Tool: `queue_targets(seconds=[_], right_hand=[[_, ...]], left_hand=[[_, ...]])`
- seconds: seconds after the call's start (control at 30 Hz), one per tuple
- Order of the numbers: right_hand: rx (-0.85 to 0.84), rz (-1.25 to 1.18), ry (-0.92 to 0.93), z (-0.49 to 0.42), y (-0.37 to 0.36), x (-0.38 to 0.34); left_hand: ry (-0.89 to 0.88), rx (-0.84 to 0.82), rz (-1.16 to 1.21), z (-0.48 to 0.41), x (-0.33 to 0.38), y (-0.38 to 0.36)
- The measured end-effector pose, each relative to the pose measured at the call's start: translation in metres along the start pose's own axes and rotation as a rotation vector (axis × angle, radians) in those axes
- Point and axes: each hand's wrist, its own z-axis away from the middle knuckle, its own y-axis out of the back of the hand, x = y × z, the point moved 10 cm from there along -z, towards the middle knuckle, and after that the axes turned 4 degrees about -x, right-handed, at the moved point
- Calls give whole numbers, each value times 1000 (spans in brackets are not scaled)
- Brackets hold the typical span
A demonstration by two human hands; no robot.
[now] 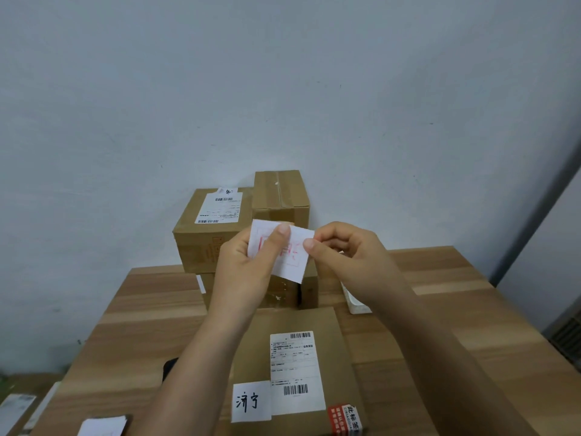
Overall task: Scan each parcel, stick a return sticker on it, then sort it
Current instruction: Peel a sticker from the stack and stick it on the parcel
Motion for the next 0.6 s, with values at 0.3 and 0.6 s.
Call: queue_targets(seconds=[0.3,0.6], right_hand=[[24,-19,83,3,-3,-18],[159,-95,-22,8,7,-5]], left_hand=[[-49,-13,-31,1,7,8],[-413,225,-387,18,38,27]])
